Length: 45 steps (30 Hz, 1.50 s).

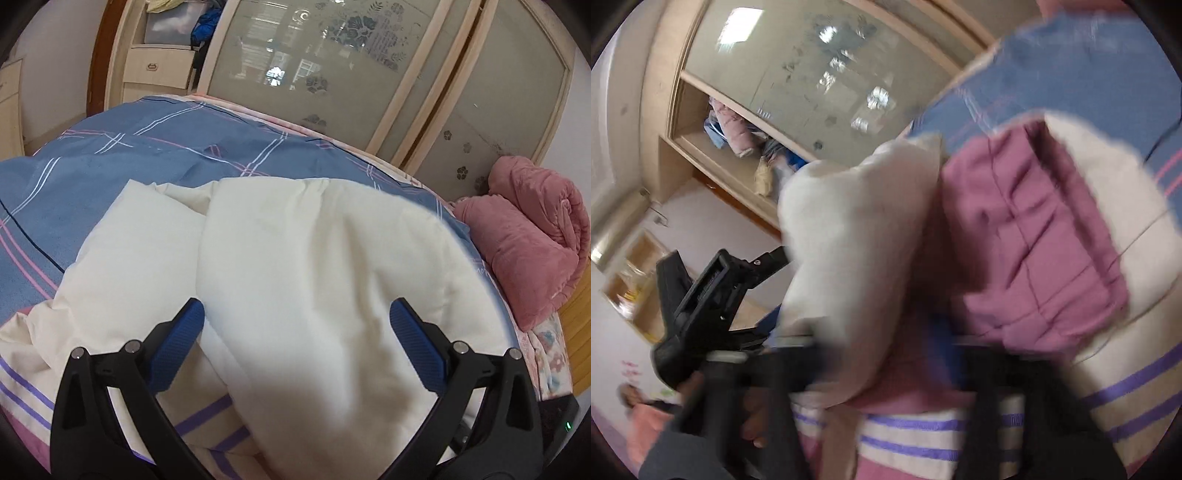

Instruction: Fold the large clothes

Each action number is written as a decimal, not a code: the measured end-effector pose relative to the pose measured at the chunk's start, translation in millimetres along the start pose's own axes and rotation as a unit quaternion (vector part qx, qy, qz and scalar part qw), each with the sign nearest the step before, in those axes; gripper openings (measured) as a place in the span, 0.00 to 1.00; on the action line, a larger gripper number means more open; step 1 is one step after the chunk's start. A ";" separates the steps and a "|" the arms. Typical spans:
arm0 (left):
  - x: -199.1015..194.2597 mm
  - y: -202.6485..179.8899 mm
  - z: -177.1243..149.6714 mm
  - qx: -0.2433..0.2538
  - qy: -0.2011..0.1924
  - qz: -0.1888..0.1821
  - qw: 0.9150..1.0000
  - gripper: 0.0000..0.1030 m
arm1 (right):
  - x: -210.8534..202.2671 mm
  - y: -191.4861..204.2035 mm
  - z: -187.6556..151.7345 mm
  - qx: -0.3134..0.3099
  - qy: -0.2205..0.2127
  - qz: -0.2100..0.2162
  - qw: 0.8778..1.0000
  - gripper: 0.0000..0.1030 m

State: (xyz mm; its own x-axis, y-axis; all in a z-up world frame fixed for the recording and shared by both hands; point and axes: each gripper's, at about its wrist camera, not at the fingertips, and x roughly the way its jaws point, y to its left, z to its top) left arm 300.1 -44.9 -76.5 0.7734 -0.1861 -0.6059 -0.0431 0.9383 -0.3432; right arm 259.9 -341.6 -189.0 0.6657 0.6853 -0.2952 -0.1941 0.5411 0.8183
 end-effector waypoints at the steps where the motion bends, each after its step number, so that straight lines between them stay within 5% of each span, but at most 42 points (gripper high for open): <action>1: -4.2 2.6 0.4 0.003 -0.002 0.003 1.000 0.98 | -3.8 -3.1 1.9 0.019 0.001 0.016 1.000 0.10; 7: -40.9 17.4 8.7 -0.024 -0.024 -0.017 0.999 0.98 | -42.2 46.2 -4.7 -0.044 -0.033 0.038 0.998 0.09; 10: -59.2 18.5 12.0 -0.030 -0.031 -0.038 0.998 0.98 | -71.7 84.6 -24.0 -0.124 -0.042 0.083 0.988 0.09; 13: -75.7 12.6 14.6 -0.025 -0.045 -0.054 0.997 0.98 | -84.4 94.2 -55.9 -0.161 -0.004 0.157 0.975 0.09; 17: -75.2 0.7 9.9 -0.008 -0.033 -0.046 0.998 0.98 | -69.8 93.5 -60.5 -0.173 0.029 0.147 0.974 0.10; 20: -59.7 0.9 -1.8 -0.005 0.002 -0.044 0.999 0.98 | -65.4 84.7 -53.6 -0.134 0.041 0.143 0.980 0.30; 22: -47.6 4.7 -8.4 -0.011 0.026 -0.046 0.999 0.98 | -68.2 78.5 -49.8 -0.127 0.027 0.113 0.985 0.62; 24: -33.7 7.0 -17.2 -0.012 0.047 -0.040 0.998 0.98 | -73.5 75.4 -42.5 -0.119 -0.004 0.075 0.990 0.74; 27: -19.7 2.9 -28.9 0.002 0.064 -0.030 0.998 0.98 | -74.0 54.9 -32.1 -0.073 -0.026 -0.005 0.997 0.74; 28: -15.6 -1.3 -34.0 0.014 0.066 -0.024 0.997 0.98 | -81.0 46.7 -28.8 -0.056 -0.057 -0.062 0.995 0.74; 31: -13.2 -18.3 -44.8 0.056 0.054 -0.010 0.997 0.98 | -100.1 31.3 -18.0 -0.030 -0.144 -0.167 0.975 0.74; 37: 1.6 -56.3 -79.7 0.170 0.059 0.026 0.983 0.98 | -102.5 25.1 -17.7 -0.023 -0.150 -0.202 0.968 0.74; 45: 1.9 -48.0 -125.2 0.191 0.065 0.025 0.979 0.98 | -97.6 27.5 -18.1 -0.016 -0.126 -0.200 0.971 0.76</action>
State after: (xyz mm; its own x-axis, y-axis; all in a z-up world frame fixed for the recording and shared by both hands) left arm 224.4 -126.7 -151.0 0.6889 -0.1484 -0.7095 0.1797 0.9832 -0.0311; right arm 176.6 -384.7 -146.6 0.8467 0.2777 -0.4538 0.0975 0.7575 0.6455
